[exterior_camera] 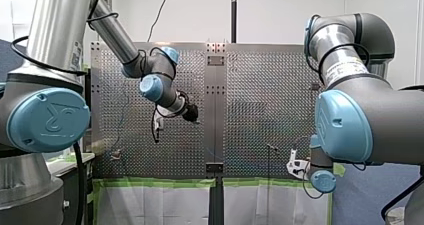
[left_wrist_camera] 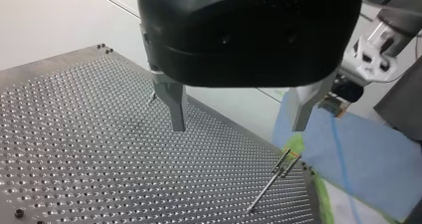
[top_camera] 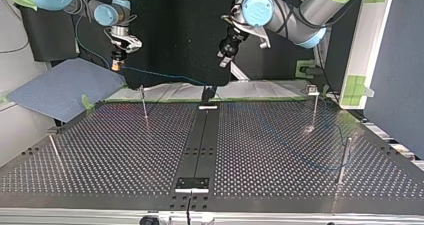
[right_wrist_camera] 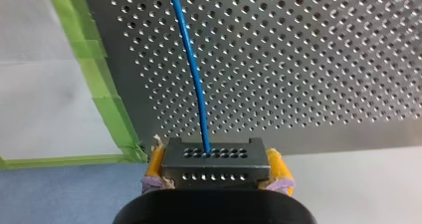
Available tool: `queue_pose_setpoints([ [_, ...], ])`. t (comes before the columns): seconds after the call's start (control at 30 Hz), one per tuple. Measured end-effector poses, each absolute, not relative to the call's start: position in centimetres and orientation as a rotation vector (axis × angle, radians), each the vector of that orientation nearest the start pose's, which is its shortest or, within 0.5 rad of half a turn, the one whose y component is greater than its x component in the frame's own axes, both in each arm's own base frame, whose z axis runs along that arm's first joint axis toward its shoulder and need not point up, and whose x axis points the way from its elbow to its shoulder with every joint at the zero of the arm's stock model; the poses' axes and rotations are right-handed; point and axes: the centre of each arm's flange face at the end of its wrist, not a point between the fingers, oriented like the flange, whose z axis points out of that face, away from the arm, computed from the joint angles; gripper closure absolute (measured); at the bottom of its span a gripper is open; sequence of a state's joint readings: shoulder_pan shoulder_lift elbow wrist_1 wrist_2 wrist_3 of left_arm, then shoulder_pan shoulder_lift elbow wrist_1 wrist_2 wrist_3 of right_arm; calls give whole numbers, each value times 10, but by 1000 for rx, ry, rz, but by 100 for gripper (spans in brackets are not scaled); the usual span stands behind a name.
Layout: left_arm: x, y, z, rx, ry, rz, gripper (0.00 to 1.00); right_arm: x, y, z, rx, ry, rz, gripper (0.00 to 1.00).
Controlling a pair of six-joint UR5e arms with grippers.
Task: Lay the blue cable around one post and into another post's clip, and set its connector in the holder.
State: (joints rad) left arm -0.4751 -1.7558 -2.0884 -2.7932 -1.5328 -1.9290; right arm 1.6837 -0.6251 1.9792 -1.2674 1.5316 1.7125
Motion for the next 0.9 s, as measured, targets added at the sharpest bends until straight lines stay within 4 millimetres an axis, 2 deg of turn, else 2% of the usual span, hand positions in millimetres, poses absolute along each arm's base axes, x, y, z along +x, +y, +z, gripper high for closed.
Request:
queue_pose_setpoints([
  [0.33,353,-338,181,138,1912,-579,0,202,-497,-81,1361,-1291,1376,100],
  [0.9,378,-346,125,148,1876,-496,0,207,-498,-79,1366,-1266,1414,100],
])
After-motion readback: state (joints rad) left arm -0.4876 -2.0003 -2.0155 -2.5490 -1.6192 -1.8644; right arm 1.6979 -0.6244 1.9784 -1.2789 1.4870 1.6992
